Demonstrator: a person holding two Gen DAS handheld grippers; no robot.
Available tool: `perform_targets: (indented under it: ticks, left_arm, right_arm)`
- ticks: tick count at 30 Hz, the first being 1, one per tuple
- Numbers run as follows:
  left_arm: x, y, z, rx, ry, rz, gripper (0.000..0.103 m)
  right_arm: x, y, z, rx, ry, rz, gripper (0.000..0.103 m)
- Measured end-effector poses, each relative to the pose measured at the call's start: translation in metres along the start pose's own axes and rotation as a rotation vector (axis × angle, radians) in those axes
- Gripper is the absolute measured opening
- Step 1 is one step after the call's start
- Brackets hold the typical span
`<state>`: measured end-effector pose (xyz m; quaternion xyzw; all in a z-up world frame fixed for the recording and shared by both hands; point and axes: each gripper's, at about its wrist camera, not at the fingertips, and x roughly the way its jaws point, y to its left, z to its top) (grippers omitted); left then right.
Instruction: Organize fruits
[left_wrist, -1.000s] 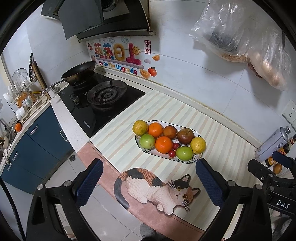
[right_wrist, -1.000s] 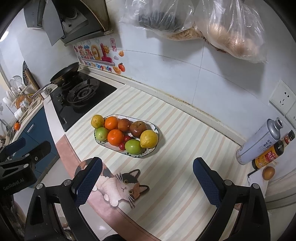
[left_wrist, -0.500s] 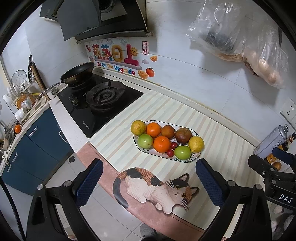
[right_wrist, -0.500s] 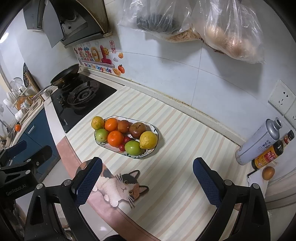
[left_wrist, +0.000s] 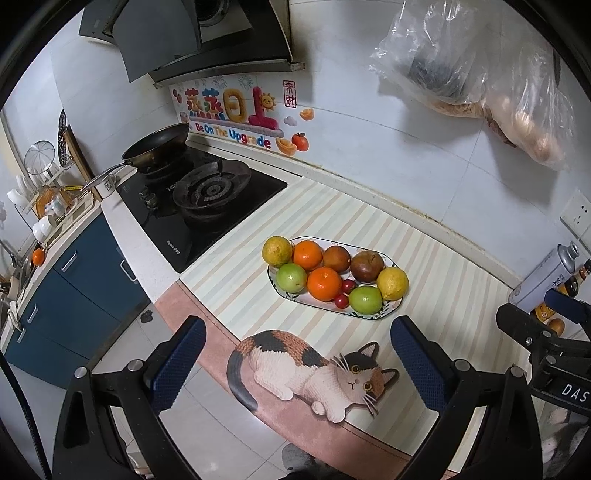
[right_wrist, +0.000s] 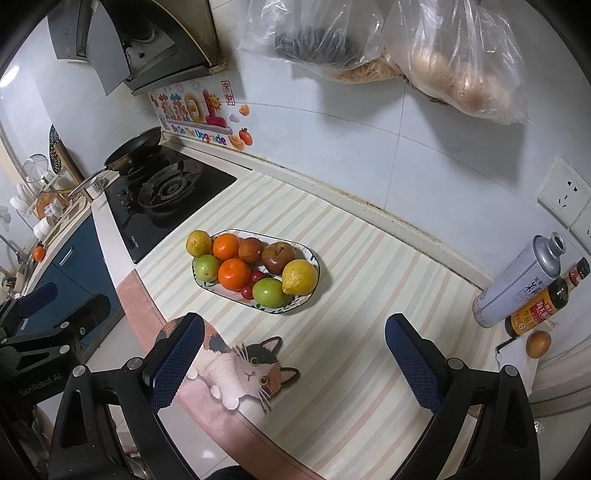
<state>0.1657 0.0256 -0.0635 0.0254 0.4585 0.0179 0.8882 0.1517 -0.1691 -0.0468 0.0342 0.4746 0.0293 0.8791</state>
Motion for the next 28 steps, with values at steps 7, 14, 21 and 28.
perform_targets:
  ticks: [7, 14, 21, 28]
  left_arm:
    - [0.0032, -0.0029, -0.0031, 0.009, 0.005, -0.006, 0.102]
    - [0.0016, -0.0055, -0.0043, 0.010, -0.002, -0.011, 0.102]
    - [0.0002, -0.0068, -0.0032, 0.009, -0.007, -0.012, 0.102]
    - [-0.0053, -0.0106, -0.0007, 0.018, -0.029, -0.010, 0.102]
  right_arm:
    - [-0.0004, -0.0008, -0.0003, 0.001, 0.000, 0.003, 0.100]
    - [-0.0022, -0.0037, -0.0021, 0.005, -0.001, 0.003, 0.100]
    - [-0.0010, -0.0053, -0.0043, 0.006, 0.003, 0.004, 0.100]
    - [-0.0006, -0.0049, -0.0045, 0.007, 0.001, 0.005, 0.100]
